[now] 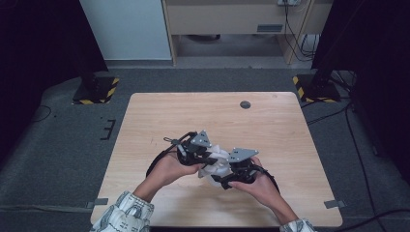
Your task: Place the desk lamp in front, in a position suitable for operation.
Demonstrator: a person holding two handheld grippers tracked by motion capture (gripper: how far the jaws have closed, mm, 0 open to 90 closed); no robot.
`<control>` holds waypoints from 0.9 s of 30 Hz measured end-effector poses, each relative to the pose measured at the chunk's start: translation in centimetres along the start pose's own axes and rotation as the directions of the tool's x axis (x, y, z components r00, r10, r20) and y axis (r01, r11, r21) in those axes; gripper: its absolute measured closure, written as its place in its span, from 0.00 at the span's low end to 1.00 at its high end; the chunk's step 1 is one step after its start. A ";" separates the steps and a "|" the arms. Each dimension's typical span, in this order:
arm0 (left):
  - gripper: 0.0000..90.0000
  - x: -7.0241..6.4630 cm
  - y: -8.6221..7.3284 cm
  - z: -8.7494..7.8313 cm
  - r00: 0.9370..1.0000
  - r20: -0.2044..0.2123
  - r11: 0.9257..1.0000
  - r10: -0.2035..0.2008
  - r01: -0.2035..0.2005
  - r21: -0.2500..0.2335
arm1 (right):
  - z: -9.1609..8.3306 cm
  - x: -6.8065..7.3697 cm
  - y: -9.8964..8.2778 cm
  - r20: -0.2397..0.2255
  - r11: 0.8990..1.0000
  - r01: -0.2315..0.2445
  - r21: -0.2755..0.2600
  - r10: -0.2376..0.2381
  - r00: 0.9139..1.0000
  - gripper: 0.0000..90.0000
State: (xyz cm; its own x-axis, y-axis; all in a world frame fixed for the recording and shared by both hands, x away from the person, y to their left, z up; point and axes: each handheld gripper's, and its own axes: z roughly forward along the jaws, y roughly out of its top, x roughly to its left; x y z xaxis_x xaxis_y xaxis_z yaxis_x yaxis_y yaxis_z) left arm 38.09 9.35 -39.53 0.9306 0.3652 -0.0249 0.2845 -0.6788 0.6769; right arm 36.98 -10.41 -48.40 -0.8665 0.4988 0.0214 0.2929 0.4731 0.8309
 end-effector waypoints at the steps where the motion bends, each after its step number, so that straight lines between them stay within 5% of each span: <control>1: 0.84 -0.2 0.0 0.0 1.000 0.009 1.000 0.012 -0.012 -0.001 | 0.0 0.0 0.0 0.000 1.000 0.000 0.000 0.000 1.000 0.10; 5: 0.84 -0.3 0.6 0.7 1.000 0.025 1.000 0.011 -0.011 -0.011 | 0.0 0.1 0.0 -0.002 1.000 0.005 0.000 -0.005 1.000 0.10; 10: 0.84 0.8 1.5 1.5 0.999 -0.048 1.000 -0.007 0.006 -0.019 | 0.0 0.2 0.0 -0.004 1.000 0.005 0.002 -0.005 1.000 0.10; 13: 0.84 1.2 1.3 1.3 0.999 -0.048 1.000 -0.024 0.023 -0.020 | 0.0 0.2 0.0 -0.004 1.000 0.005 0.001 -0.005 1.000 0.10; 22: 0.84 -0.3 -0.5 -0.4 0.999 0.042 1.000 -0.008 0.008 -0.007 | 0.2 0.2 0.1 -0.001 1.000 0.005 -0.002 -0.005 1.000 0.10; 27: 0.84 -0.8 0.7 0.8 1.000 0.030 1.000 0.007 -0.007 -0.016 | 0.2 0.3 0.1 -0.001 1.000 0.007 -0.001 -0.007 1.000 0.10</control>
State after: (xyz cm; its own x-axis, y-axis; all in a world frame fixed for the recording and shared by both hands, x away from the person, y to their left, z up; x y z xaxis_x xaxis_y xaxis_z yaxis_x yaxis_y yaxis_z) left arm 37.76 8.09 -39.66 0.9392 0.3408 -0.0425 0.2746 -0.6709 0.6888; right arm 36.79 -10.08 -48.40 -0.8689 0.4948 0.0158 0.2862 0.4760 0.8316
